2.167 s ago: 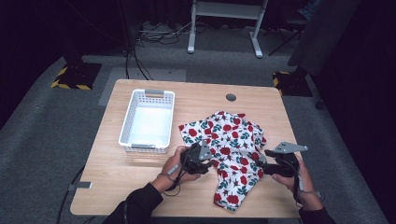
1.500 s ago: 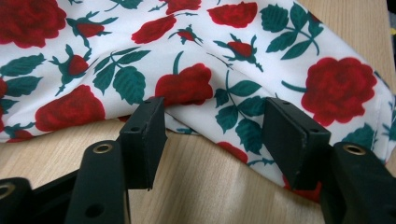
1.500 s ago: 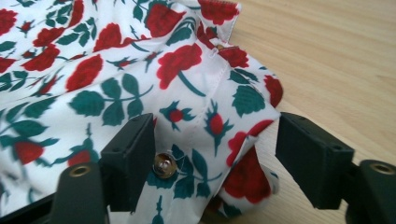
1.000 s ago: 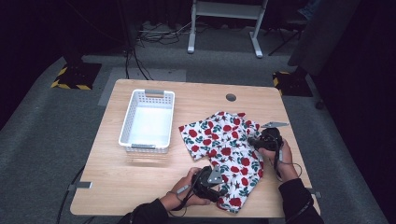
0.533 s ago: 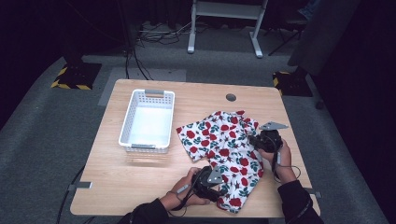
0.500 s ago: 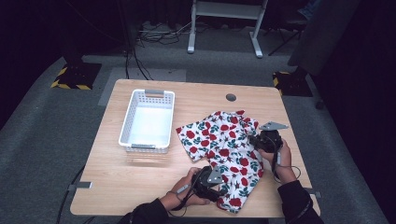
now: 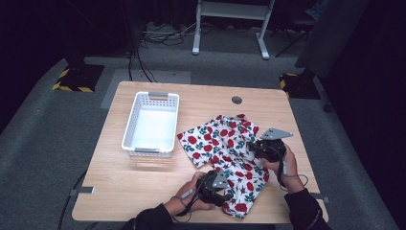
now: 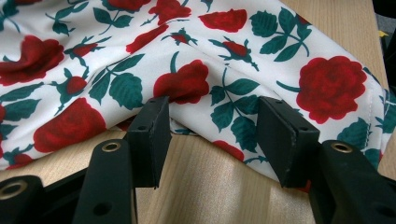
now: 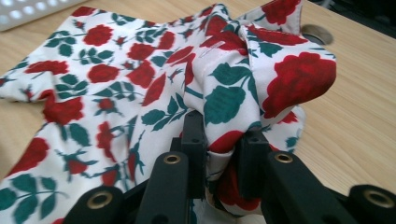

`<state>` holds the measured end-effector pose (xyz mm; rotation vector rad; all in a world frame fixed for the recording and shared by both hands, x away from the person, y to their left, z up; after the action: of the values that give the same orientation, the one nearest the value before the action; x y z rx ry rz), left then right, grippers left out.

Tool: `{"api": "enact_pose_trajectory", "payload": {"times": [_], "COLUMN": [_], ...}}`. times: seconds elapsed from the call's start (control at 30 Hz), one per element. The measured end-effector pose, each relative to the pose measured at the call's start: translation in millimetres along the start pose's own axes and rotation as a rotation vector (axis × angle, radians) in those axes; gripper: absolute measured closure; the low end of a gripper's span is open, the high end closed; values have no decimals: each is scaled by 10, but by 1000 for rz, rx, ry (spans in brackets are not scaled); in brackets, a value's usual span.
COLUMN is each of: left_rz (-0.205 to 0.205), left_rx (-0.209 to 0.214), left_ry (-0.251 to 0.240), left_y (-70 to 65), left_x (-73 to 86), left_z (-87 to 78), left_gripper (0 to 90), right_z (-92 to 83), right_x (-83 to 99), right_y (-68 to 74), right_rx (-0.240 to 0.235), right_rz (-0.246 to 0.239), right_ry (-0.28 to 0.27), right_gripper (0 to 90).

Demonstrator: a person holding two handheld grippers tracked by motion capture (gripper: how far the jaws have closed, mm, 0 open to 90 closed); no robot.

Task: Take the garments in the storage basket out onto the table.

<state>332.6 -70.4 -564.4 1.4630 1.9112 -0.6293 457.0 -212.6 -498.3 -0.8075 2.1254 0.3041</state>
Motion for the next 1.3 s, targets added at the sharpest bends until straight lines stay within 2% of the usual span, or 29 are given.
{"api": "enact_pose_trajectory", "payload": {"times": [0.2,0.37,0.67,0.73,0.9,1.2,1.3], "left_rz": [0,0,0,0,1,0,-3], "left_rx": [0,0,0,0,0,-9,-20], "left_ry": [0,0,-1,-1,-1,0,26], "left_y": [-1,0,-1,-1,-2,2,26], "left_x": [0,0,0,0,-1,4,22], "left_z": [0,0,1,1,2,-3,-37], "left_gripper": [449,449,449,449,449,434,390], "right_z": [22,47,182,226,276,362,356], "right_x": [-30,-18,119,160,210,302,307], "right_y": [268,453,754,795,864,913,909], "right_rx": [-55,-92,-146,-157,-169,-188,-194], "right_rz": [-85,-135,-246,-275,-305,-325,-321], "right_ry": [11,23,98,117,145,180,184], "right_gripper": [773,774,774,772,766,767,761]}}
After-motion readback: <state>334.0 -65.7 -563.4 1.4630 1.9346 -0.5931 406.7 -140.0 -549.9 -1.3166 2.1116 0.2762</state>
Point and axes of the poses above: each handheld gripper's, and its own axes: z roughly forward along the jaws, x roughly out of its underside, y roughly to its left, the point moved 8 cm from there along z, roughly forward along the jaws, and after that the axes turned 3 degrees about z, right-handed, at the moved point
